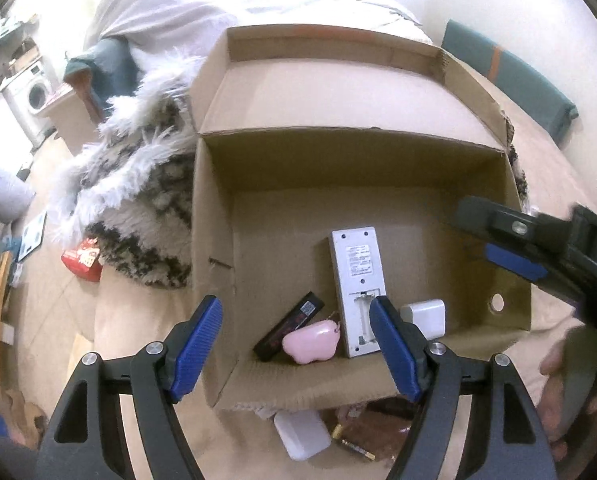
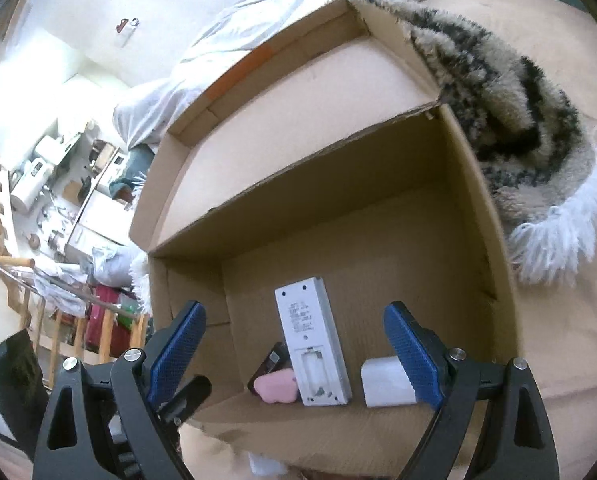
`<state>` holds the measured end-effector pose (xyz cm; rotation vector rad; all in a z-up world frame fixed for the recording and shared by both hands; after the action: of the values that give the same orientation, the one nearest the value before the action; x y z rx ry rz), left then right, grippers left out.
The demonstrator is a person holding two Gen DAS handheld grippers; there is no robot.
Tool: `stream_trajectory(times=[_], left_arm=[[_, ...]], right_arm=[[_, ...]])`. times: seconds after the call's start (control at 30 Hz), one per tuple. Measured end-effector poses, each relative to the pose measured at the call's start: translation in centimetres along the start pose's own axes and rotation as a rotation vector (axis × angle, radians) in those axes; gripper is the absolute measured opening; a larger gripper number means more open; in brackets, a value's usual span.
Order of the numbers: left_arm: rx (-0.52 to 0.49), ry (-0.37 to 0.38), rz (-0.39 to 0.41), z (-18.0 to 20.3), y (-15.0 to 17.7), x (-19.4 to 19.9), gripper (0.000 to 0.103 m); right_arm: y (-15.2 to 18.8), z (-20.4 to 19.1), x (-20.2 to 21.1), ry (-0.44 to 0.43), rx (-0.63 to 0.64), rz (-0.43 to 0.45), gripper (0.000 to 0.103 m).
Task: Organize rigid objects
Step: 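Lower the black cylinder and white remote into the box and open both tools, then move the left tool back to the pile and grasp the white pill bottle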
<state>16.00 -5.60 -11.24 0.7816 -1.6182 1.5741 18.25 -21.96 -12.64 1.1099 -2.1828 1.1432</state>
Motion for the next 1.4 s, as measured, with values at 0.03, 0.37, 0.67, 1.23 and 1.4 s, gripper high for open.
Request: stream_trajectory(times=[0.03,0.37,0.67,1.23,1.4], left_arm=[[0.009,-0.007,-0.006,0.0,0.2,0.5,0.074],[0.134,-0.016,-0.005,-3.7,1.8,4.4,0.074],[0.286,-0.068,-0.097,-9.3,7.0,2.6,0.074],[0.132,-0.005,-0.330,-4.5,9.3,-5.2,0.065],[0.067,0.005,-0.360,-3.0,9.3,-7.1,0.043]], right_arm=[[0.0,-0.1,0.5,0.005,0.008,0.004,0.096],[1.8,-0.4,5.9,-0.028,-0.016,0.029,0.096],[5.9,0.7,7.4,0.014,-0.020,-0.030,0.096],[10.1,2.7,2.8,0.098,-0.046,-0.204,0.096],[10.3,2.7,2.0,0.102,-0.042,-0.232,0.096]])
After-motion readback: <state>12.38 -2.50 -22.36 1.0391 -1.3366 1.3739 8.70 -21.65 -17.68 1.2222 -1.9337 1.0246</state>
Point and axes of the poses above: each gripper's, at about its wrist camera, not at the fingertips, and x roughly against the way its jaws point, z to its right, y to its underside, the point moved 9 cm from there along -x, roughly the way its jaws point, and after that the axes turned 3 degrees about z, right-handed, at the moved point
